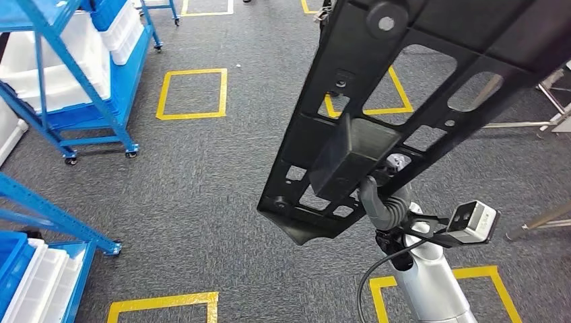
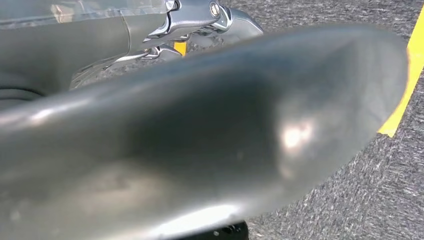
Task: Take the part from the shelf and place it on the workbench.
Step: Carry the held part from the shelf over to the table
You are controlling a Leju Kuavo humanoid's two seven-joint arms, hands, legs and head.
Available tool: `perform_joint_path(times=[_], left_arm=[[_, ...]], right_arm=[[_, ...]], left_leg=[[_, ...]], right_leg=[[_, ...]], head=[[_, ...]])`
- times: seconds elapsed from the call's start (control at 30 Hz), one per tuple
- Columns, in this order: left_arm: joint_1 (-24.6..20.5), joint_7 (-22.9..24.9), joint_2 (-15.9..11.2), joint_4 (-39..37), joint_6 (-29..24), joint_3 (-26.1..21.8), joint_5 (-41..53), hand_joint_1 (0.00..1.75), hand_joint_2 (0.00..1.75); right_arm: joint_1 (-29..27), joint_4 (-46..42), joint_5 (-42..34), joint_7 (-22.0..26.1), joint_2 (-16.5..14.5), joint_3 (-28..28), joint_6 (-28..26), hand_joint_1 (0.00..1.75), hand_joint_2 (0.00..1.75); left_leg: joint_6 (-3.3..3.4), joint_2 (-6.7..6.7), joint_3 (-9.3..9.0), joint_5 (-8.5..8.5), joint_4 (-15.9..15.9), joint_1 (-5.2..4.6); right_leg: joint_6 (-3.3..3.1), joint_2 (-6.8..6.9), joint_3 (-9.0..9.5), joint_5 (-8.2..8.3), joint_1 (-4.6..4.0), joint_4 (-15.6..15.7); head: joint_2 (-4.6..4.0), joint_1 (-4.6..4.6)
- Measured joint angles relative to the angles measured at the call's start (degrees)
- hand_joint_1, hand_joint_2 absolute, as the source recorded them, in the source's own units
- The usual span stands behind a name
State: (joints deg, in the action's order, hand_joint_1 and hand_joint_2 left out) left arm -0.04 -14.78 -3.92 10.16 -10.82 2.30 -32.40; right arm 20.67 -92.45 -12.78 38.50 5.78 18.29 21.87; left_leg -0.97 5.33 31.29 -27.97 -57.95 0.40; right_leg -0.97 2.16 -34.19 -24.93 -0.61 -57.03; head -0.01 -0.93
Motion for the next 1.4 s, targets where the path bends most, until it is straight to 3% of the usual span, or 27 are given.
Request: perform_joint_path(times=[0.03,0.1,0.17,0.2,0.23,0.27,0.33,0.4,0.47,0.5,0.57,0.63,0.7,0.73,0.77,0.83,0.9,1.0,1.07,1.13,1.17,1.2,1.23,1.3,1.37,1.4], left_arm=[[0.11,0.32,-0.07,-0.01,0.02,-0.01,0.00,0.00,0.00],[0.40,0.93,-0.16,-0.02,-0.02,-0.07,-0.02,0.00,0.00],[0.58,1.48,-0.15,-0.04,-0.10,-0.22,-0.04,0.00,0.00],[0.64,1.72,-0.13,-0.04,-0.13,-0.28,-0.02,0.00,0.00],[0.69,1.91,-0.10,-0.04,-0.10,-0.33,0.03,0.00,0.00],[0.73,2.07,-0.09,-0.04,-0.02,-0.33,0.15,0.00,0.00],[0.76,2.25,-0.08,-0.08,0.19,-0.33,0.44,0.00,0.00],[0.62,2.34,-0.07,-0.13,0.32,-0.32,0.60,0.00,0.00],[0.34,2.28,-0.03,-0.14,0.36,-0.31,0.62,0.00,0.00],[0.26,2.20,0.01,-0.13,0.39,-0.31,0.62,0.00,0.00],[0.27,2.06,0.09,-0.14,0.44,-0.31,0.61,0.00,0.00],[0.45,1.85,0.11,-0.15,0.45,-0.35,0.31,0.00,0.00],[0.55,1.36,0.19,-0.15,0.55,-0.62,-0.47,0.00,0.00],[0.53,1.09,0.27,-0.15,0.61,-0.80,-0.86,0.00,0.00],[0.47,0.84,0.39,-0.15,0.67,-0.96,-1.12,0.00,0.00],[0.39,0.29,0.63,-0.15,0.71,-1.13,-1.37,0.00,0.00],[0.35,-0.41,0.80,-0.15,0.85,-1.29,-1.53,0.00,0.00],[0.12,-1.12,0.89,-0.13,1.32,-1.46,-1.63,0.00,0.00],[0.15,-1.22,0.87,-0.13,1.51,-1.49,-1.62,0.00,0.00],[0.31,-1.05,0.81,-0.13,1.57,-1.53,-1.54,0.00,0.00],[0.38,-0.89,0.79,-0.13,1.57,-1.56,-1.48,0.00,0.00],[0.44,-0.73,0.78,-0.13,1.57,-1.58,-1.44,0.00,0.00],[0.52,-0.60,0.78,-0.13,1.57,-1.62,-1.41,0.00,0.00],[0.64,-0.49,0.78,-0.14,1.57,-1.73,-1.42,0.00,0.00],[0.71,-0.54,0.73,-0.19,1.57,-1.92,-1.44,0.00,0.00],[0.67,-0.59,0.70,-0.20,1.57,-2.03,-1.44,0.00,0.00]], right_arm=[[-0.51,-0.25,-0.03,0.31,0.23,-0.21,-0.19,1.75,1.75],[-1.63,-0.63,0.01,0.71,0.49,-0.45,-0.39,1.75,1.75],[-2.81,-0.74,0.20,0.79,0.85,-0.58,-0.33,1.75,1.75],[-3.29,-0.77,0.30,0.79,1.16,-0.66,-0.30,1.75,1.75],[-3.59,-0.77,0.36,0.80,1.49,-0.74,-0.27,1.75,1.75],[-3.74,-0.82,0.38,0.79,1.81,-0.82,-0.26,1.75,1.75],[-3.80,-0.99,0.43,0.74,2.39,-0.98,-0.33,1.75,1.75],[-3.99,-1.24,0.50,0.68,2.86,-1.08,-0.39,1.75,1.75],[-4.38,-1.46,0.64,0.65,3.35,-1.09,-0.40,1.75,1.75],[-4.53,-1.54,0.76,0.64,3.64,-1.08,-0.42,1.75,1.75],[-4.53,-1.64,1.04,0.66,4.10,-1.06,-0.45,1.75,1.75],[-4.40,-1.67,1.14,0.73,4.30,-1.02,-0.36,1.75,1.75],[-4.08,-1.54,0.98,0.79,4.44,-0.93,-0.12,1.75,1.75],[-3.74,-1.45,0.85,0.80,4.49,-0.87,0.02,1.75,1.75],[-3.28,-1.37,0.72,0.80,4.49,-0.80,0.15,1.75,1.75],[-2.10,-1.37,0.52,0.80,4.49,-0.66,0.51,1.75,1.75],[-1.02,-1.51,0.37,0.80,4.44,-0.47,0.87,1.75,1.75],[-0.58,-2.16,0.31,0.83,4.42,-0.44,0.91,1.75,1.75],[-0.63,-3.07,0.34,0.84,4.46,-0.62,0.78,1.75,1.75],[-1.00,-3.83,0.43,0.84,4.51,-0.81,0.77,1.75,1.75],[-1.47,-4.23,0.54,0.84,4.51,-0.98,0.91,1.75,1.75],[-2.06,-4.70,0.71,0.84,4.52,-1.26,1.20,1.75,1.75],[-2.68,-5.28,0.99,0.84,4.54,-1.66,1.59,1.75,1.75],[-3.71,-6.59,1.79,0.84,4.54,-2.47,2.40,1.75,1.75],[-4.36,-7.76,2.63,0.84,4.54,-2.96,2.75,1.75,1.75],[-4.66,-8.27,3.00,0.84,4.53,-3.08,2.76,1.75,1.75]], left_leg=[[-0.23,-1.19,0.58,-1.05,-1.54,0.09],[-0.59,-4.04,3.58,-4.44,-8.09,0.26],[-0.84,-4.89,7.20,-6.83,-15.09,0.30],[-0.92,-4.96,7.97,-6.44,-16.13,0.34],[-0.97,-5.07,7.66,-4.95,-14.85,0.41],[-1.00,-5.44,6.37,-2.70,-11.55,0.54],[-0.94,-7.62,3.22,0.74,-3.96,0.91],[-0.55,-9.06,1.82,1.38,-0.68,1.00],[0.23,-8.16,1.57,1.47,-0.30,0.86],[0.66,-7.53,1.40,1.65,-0.01,0.83],[1.39,-6.19,1.19,2.00,0.62,0.85],[1.70,-4.93,1.18,1.97,0.73,0.58],[1.75,-3.58,1.18,1.85,0.71,0.41],[1.70,-2.95,1.14,1.78,0.69,0.37],[1.61,-2.34,1.04,1.69,0.68,0.35],[1.24,-1.30,0.72,1.43,0.64,0.17],[0.67,-0.35,0.43,1.15,0.61,-0.05],[-0.32,0.67,-0.04,0.66,0.58,0.03],[-0.78,-1.35,1.00,-1.38,-2.43,0.23],[-0.94,-4.12,4.42,-4.95,-9.74,0.38],[-1.01,-4.68,6.34,-6.24,-13.43,0.38],[-1.02,-4.90,7.62,-6.51,-15.59,0.36],[-0.97,-5.00,7.91,-5.61,-15.58,0.35],[-0.68,-5.97,5.61,-1.26,-9.42,0.38],[-0.30,-8.58,2.73,1.59,-2.44,0.53],[-0.12,-9.52,2.02,1.93,-0.69,0.50]], right_leg=[[-0.32,-0.61,0.27,0.20,0.20,0.38],[-0.75,-1.85,0.59,0.38,0.38,0.72],[-0.85,-3.28,0.61,0.35,0.35,0.61],[-0.81,-4.10,0.62,0.30,0.37,0.50],[-0.71,-4.94,0.62,0.23,0.43,0.32],[-0.53,-5.79,0.64,0.10,0.51,0.08],[-0.02,-7.28,0.42,-0.27,0.62,-0.61],[0.64,-8.43,-0.04,-0.38,0.72,-1.05],[1.38,-9.38,-0.34,-0.21,0.90,-0.97],[1.68,-8.95,-0.54,-0.42,0.90,-1.23],[2.17,-6.24,-2.20,-2.54,0.84,-4.59],[2.58,-3.47,-5.85,-6.17,0.95,-12.05],[2.82,-2.72,-8.33,-7.47,1.21,-17.03],[2.84,-2.50,-7.96,-6.56,1.29,-16.30],[2.78,-2.09,-6.41,-4.85,1.32,-13.38],[2.28,0.44,-1.93,-1.63,0.98,-5.10],[1.54,2.01,0.24,-0.67,0.45,-0.82],[0.60,0.33,0.41,-0.56,0.34,-0.21],[-0.06,-0.88,0.91,-0.22,0.65,0.39],[-0.44,-2.14,1.07,-0.16,0.73,0.52],[-0.52,-2.89,1.08,-0.19,0.68,0.45],[-0.57,-3.65,1.10,-0.26,0.62,0.35],[-0.58,-4.48,1.13,-0.34,0.58,0.21],[-0.43,-6.08,1.23,-0.62,0.59,-0.14],[0.02,-7.50,0.98,-0.87,0.64,-0.59],[0.35,-8.15,0.74,-0.90,0.75,-0.72]], head=[[-0.01,0.02],[-0.01,0.12],[0.00,0.22],[-0.01,0.21],[0.00,0.22],[0.00,0.22],[0.00,0.22],[0.00,0.23],[0.01,0.24],[0.00,0.21],[0.00,-0.04],[0.01,-0.25],[0.01,-0.26],[0.01,-0.26],[0.01,-0.27],[0.01,-0.24],[0.01,-0.14],[-0.01,-0.04],[-0.01,0.16],[-0.01,0.42],[-0.01,0.47],[0.00,0.49],[0.00,0.49],[0.00,0.49],[-0.01,0.46],[-0.01,0.46]])
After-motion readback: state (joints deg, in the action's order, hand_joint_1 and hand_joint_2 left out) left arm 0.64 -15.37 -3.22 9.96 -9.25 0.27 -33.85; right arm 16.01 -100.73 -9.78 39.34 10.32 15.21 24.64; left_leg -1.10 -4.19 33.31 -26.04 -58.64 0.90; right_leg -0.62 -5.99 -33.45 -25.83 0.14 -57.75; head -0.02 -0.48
